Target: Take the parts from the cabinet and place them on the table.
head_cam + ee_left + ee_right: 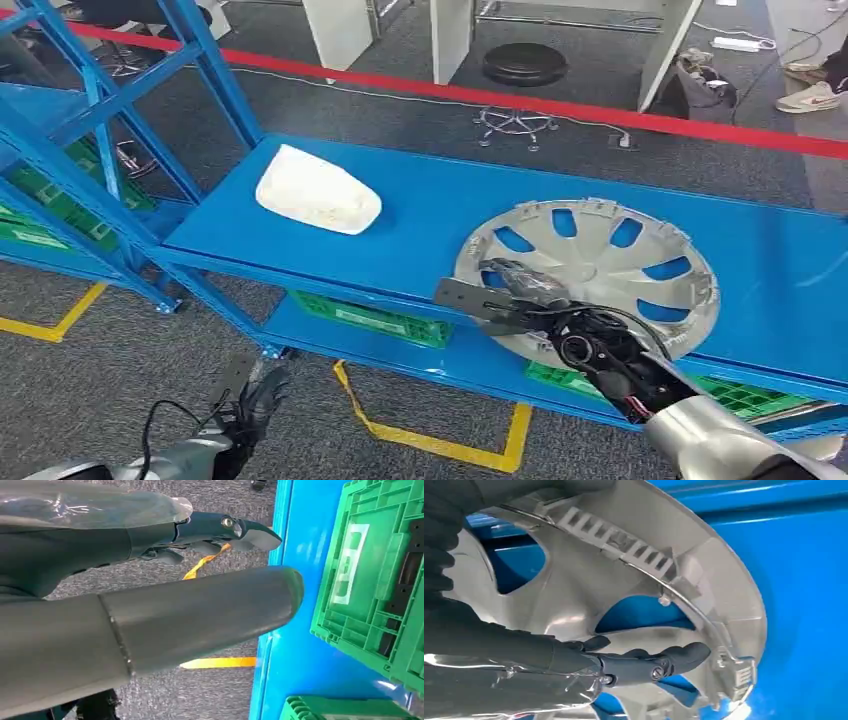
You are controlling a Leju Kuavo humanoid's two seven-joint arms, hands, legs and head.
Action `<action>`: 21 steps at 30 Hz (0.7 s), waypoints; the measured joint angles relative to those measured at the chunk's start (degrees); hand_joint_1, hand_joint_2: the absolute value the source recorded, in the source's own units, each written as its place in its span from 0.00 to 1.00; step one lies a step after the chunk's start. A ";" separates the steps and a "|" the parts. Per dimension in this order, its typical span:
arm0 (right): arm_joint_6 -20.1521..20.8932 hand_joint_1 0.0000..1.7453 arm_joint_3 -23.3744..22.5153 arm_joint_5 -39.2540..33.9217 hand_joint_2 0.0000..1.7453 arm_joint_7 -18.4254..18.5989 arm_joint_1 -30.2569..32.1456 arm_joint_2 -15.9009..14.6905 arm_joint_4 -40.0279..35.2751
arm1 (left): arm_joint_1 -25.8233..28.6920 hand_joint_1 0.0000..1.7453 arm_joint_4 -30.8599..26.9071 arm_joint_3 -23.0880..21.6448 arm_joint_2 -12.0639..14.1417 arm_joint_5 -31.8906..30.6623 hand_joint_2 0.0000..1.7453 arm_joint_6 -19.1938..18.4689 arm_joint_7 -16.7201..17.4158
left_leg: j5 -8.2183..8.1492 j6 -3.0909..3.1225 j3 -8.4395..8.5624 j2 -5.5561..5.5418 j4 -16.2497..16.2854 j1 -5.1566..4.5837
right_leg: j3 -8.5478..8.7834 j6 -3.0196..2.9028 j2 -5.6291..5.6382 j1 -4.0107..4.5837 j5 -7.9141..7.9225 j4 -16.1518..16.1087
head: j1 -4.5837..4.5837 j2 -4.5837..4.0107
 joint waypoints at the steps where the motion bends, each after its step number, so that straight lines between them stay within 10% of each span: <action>1: -0.02 0.00 0.00 -0.04 1.00 -0.22 -0.08 0.17 0.35 | 0.01 0.00 0.00 0.00 0.00 0.02 0.00 0.00 0.00 | 0.00 0.00 0.00 0.00 0.00 0.00 | 0.01 0.00 0.00 0.00 0.00 0.00 | 0.00 0.00; 21: -0.33 0.00 0.02 -0.28 1.00 -0.63 -0.44 3.43 3.67 | 0.25 0.00 0.00 0.02 0.02 0.02 0.00 0.02 -0.22 | 0.00 0.00 0.03 0.00 0.00 0.00 | 0.01 0.00 0.00 0.00 0.00 -0.01 | 0.00 0.00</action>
